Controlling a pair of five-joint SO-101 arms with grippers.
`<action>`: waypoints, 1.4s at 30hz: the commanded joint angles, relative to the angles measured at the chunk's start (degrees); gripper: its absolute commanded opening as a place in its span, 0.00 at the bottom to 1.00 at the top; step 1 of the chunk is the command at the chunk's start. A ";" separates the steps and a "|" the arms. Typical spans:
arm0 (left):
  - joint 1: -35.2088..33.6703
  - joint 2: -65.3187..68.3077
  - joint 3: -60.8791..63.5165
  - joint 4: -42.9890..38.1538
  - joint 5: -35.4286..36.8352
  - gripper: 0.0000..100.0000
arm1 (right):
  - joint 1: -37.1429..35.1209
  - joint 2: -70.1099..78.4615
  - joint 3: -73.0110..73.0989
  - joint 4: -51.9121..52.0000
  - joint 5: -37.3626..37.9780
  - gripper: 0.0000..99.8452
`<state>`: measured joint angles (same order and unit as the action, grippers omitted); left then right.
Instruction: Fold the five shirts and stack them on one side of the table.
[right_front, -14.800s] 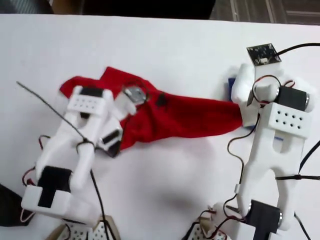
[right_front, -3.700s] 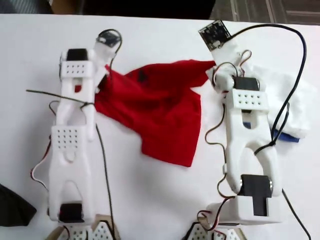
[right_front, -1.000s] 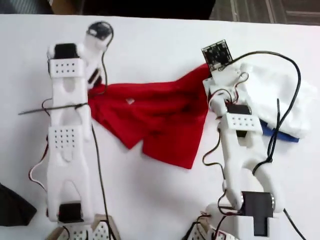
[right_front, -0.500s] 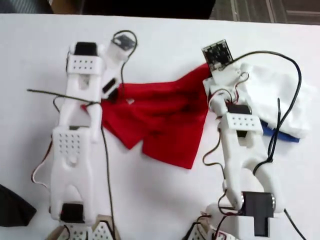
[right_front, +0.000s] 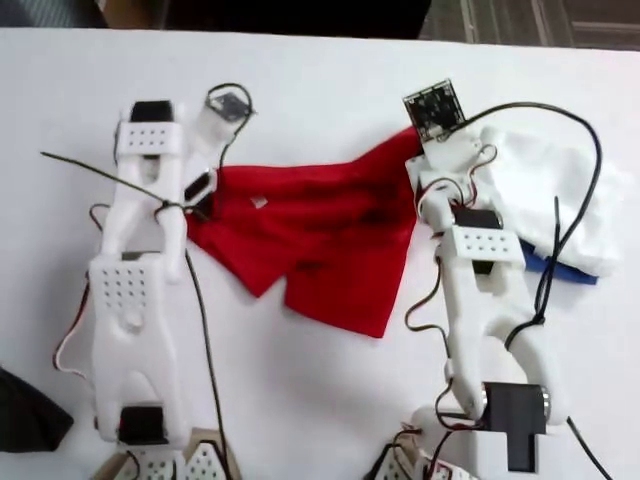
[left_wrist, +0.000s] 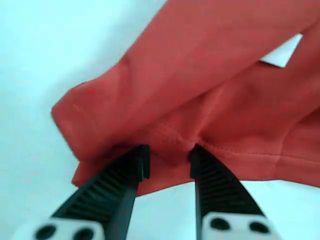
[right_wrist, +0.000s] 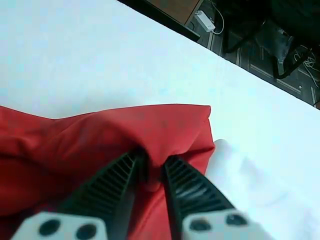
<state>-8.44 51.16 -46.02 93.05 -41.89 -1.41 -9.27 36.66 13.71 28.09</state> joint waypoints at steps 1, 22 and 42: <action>2.90 -4.57 0.13 -0.35 -0.35 0.16 | 0.31 -0.66 -2.29 -0.66 -0.44 0.02; 4.04 3.96 -6.99 2.81 0.09 0.03 | 0.48 -0.66 -2.29 -0.66 -0.44 0.02; 7.65 -25.23 16.31 9.14 1.23 0.03 | 3.12 -4.53 -25.23 23.43 2.37 0.02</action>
<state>-2.90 31.91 -39.69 101.41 -41.01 3.52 -9.80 14.77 34.46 30.02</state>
